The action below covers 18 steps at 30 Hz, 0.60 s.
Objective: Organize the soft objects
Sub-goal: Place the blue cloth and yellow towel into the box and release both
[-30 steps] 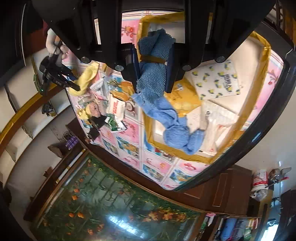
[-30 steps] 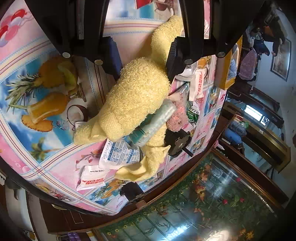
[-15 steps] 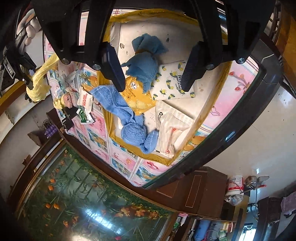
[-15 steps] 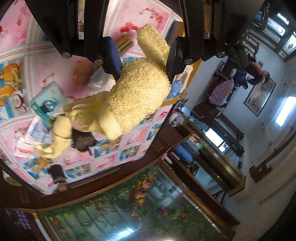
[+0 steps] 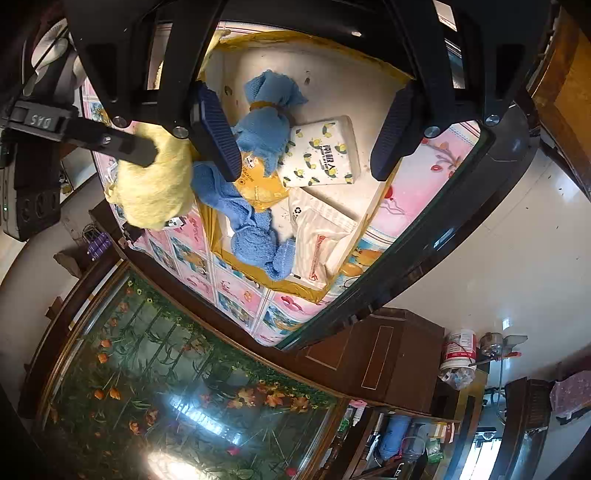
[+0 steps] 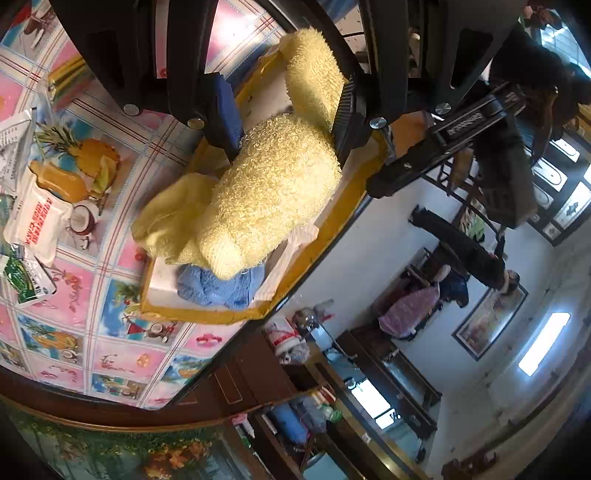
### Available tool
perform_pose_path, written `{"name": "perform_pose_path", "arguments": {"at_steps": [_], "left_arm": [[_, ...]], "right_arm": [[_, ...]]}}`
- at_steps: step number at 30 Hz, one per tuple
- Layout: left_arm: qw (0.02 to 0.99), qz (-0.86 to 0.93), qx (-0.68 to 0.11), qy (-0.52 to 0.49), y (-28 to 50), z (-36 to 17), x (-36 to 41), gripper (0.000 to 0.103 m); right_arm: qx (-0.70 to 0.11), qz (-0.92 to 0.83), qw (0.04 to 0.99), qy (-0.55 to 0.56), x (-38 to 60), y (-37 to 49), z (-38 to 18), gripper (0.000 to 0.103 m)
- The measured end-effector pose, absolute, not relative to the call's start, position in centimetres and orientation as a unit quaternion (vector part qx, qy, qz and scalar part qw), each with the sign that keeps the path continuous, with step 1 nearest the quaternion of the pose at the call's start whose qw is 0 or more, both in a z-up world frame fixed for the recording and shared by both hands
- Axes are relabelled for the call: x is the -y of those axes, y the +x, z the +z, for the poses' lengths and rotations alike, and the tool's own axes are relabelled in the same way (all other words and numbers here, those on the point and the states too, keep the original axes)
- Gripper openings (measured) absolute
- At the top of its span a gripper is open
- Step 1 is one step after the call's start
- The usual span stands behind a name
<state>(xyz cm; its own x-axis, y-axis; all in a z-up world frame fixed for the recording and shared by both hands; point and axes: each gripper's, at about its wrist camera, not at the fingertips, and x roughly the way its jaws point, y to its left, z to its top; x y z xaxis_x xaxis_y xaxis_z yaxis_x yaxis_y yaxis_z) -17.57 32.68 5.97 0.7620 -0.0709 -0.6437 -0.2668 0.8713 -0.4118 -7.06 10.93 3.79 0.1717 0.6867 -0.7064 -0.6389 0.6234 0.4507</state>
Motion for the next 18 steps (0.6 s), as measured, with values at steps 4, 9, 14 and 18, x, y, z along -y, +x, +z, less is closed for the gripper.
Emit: {"name": "perform_pose_path", "arguments": {"at_steps": [4, 9, 14, 18], "left_arm": [[0.906, 0.061, -0.341, -0.244, -17.8, 5.6, -33.4, 0.073], [0.905, 0.058, -0.343, -0.245, -17.9, 5.5, -33.7, 0.074], [0.906, 0.052, -0.339, -0.246, -18.0, 5.7, -33.5, 0.074], [0.908, 0.039, -0.341, -0.239, -17.7, 6.2, -32.3, 0.074]], "right_arm": [[-0.495, 0.414, 0.764, -0.017, -13.7, -6.5, 1.4, 0.05], [-0.49, 0.405, 0.772, -0.018, -14.3, -6.0, 1.1, 0.058], [-0.46, 0.398, 0.794, -0.007, -11.8, -6.0, 3.6, 0.068], [-0.444, 0.382, 0.81, 0.021, -7.9, -5.5, 4.9, 0.07]]}}
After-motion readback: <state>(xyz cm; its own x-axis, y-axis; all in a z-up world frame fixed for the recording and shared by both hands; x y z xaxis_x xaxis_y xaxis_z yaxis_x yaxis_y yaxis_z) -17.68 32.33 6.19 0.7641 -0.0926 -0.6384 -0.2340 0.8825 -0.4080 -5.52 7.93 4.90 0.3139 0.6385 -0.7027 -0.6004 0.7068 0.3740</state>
